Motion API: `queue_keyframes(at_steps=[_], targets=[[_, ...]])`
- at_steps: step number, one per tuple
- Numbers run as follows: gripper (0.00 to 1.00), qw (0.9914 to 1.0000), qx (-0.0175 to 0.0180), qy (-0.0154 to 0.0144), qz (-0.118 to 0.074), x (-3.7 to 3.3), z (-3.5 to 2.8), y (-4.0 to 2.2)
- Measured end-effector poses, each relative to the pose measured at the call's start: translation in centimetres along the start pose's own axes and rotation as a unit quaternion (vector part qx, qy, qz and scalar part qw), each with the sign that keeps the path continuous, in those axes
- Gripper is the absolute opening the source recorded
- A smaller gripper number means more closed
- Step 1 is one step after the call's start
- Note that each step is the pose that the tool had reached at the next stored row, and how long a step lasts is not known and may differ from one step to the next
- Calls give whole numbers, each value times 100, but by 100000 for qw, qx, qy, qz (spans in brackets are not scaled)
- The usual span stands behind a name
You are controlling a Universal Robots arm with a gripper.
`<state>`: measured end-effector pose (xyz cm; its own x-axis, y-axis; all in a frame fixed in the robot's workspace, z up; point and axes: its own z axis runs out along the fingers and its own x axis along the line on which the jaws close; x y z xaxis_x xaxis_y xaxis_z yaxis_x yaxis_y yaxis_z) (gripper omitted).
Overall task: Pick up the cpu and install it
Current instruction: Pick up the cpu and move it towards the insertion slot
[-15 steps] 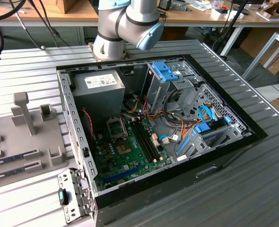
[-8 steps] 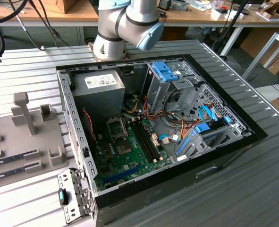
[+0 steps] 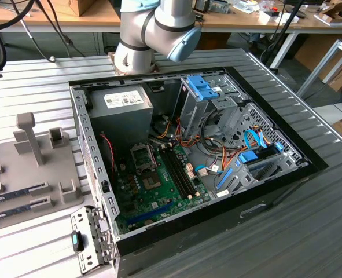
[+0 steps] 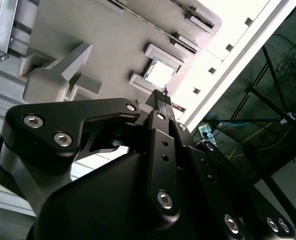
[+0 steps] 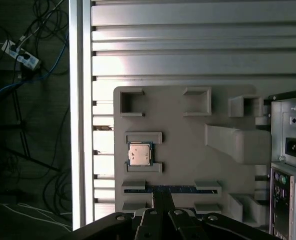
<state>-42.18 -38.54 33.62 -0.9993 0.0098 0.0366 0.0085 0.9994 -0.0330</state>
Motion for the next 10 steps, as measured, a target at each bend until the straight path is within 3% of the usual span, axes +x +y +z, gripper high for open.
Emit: queue_keyframes(at_steps=[10], targets=[[11, 100000, -3, 1, 0, -1, 34, 1]])
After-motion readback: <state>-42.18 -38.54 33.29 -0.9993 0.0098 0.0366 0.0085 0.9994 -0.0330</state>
